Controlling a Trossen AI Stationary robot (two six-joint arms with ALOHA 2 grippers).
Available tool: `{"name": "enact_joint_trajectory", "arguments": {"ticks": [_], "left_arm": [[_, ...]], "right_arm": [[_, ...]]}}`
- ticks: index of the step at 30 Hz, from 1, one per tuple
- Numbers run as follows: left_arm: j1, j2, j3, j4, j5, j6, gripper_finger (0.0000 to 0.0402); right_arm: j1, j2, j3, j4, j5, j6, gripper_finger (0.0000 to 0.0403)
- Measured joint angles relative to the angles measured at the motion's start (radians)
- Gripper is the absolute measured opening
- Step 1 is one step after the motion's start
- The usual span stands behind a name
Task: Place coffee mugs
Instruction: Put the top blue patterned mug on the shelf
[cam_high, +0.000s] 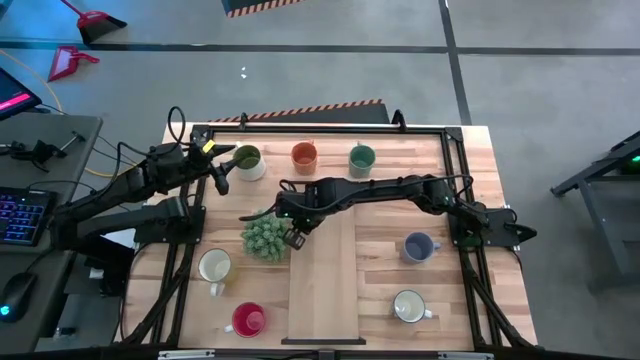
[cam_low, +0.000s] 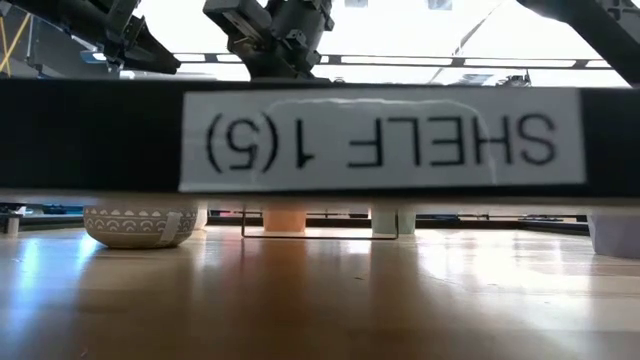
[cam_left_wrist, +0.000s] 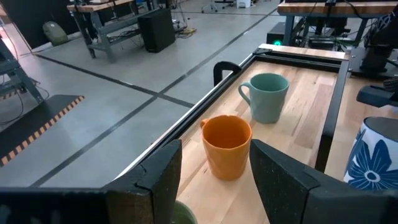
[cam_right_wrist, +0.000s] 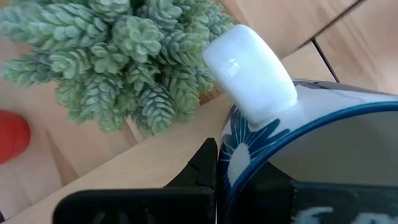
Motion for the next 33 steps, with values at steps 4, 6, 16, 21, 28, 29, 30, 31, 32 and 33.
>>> {"name": "enact_joint_trajectory", "arguments": {"ticks": [4, 6, 16, 21, 28, 29, 30, 31, 32, 33], "left_arm": [[0.000, 0.000, 0.000, 0.000, 0.000, 0.000, 0.0179], [0.000, 0.000, 0.000, 0.000, 0.000, 0.000, 0.0179], [0.000, 0.000, 0.000, 0.001, 0.000, -0.004, 0.0179], [0.000, 0.000, 0.000, 0.001, 0.000, -0.007, 0.0179], [0.000, 0.000, 0.000, 0.002, 0.000, -0.011, 0.0179], [0.000, 0.000, 0.000, 0.002, 0.000, -0.010, 0.0179], [0.000, 0.000, 0.000, 0.002, 0.000, -0.010, 0.0179], [0.000, 0.000, 0.000, 0.002, 0.000, -0.010, 0.0179], [0.000, 0.000, 0.000, 0.003, 0.000, -0.010, 0.0179], [0.000, 0.000, 0.000, 0.002, 0.000, -0.010, 0.0179]], "right_arm": [[0.000, 0.000, 0.038, -0.053, 0.015, 0.008, 0.0000], [-0.003, -0.001, 0.056, -0.052, 0.028, 0.008, 0.0000], [-0.012, -0.001, 0.074, -0.082, 0.018, 0.050, 0.0000], [-0.012, -0.001, 0.074, -0.097, 0.012, 0.053, 0.0000], [-0.006, -0.001, 0.066, -0.110, -0.026, 0.058, 0.0000], [-0.006, -0.001, 0.066, -0.107, -0.026, 0.060, 0.0000], [-0.006, -0.001, 0.066, -0.108, -0.027, 0.062, 0.0000], [-0.006, -0.001, 0.066, -0.109, -0.028, 0.067, 0.0000], [-0.006, -0.001, 0.066, -0.108, -0.030, 0.069, 0.0000], [-0.006, -0.001, 0.066, -0.107, -0.036, 0.069, 0.0000]]}}
